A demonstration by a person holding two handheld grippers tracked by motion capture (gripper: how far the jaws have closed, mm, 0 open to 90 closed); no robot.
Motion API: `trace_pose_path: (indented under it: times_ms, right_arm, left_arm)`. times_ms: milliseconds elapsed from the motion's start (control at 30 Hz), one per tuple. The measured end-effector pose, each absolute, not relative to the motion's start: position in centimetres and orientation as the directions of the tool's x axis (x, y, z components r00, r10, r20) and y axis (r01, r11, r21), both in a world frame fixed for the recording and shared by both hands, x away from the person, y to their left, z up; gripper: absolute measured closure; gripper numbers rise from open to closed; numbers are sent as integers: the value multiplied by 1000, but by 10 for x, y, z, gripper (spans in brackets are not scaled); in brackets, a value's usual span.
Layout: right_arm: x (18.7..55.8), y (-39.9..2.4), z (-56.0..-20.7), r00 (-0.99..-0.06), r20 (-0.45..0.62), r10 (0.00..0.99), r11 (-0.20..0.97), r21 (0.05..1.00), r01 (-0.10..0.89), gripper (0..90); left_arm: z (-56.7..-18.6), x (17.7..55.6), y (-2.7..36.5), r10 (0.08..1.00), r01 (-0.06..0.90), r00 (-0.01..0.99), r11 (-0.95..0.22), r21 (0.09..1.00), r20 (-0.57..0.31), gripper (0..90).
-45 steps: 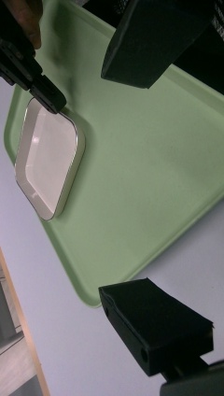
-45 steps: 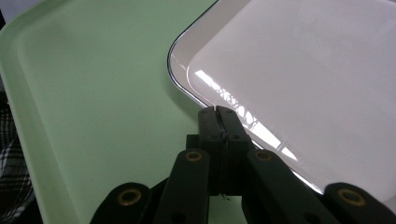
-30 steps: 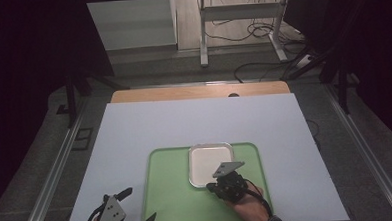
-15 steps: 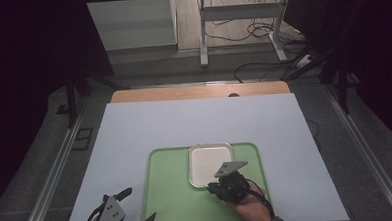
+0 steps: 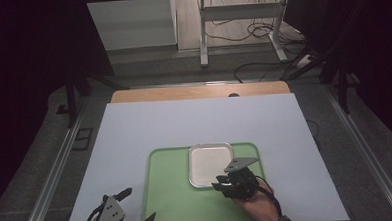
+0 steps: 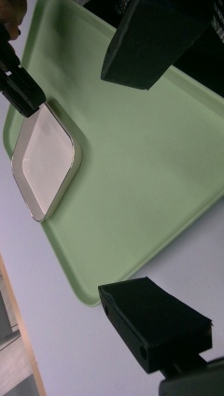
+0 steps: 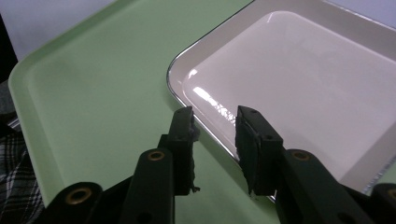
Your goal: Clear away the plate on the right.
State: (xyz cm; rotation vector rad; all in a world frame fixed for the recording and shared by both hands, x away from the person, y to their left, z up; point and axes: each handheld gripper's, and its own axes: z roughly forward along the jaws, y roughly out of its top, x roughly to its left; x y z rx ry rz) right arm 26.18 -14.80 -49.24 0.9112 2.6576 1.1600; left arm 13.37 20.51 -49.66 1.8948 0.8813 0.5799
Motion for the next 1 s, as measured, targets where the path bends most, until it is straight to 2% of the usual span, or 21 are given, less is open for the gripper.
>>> trace_pose_path:
  times_ms: [467,1000]
  right_arm:
    - [266,-161,-488,-798,103,593,516,713,475,485]
    - [269,-177,-477,-788,99,608,486,738,468,342]
  left_arm:
    - [-496,134,205,777,333,629,-304,893,30,20]
    - [-497,134,205,777,324,628,-309,894,41,19]
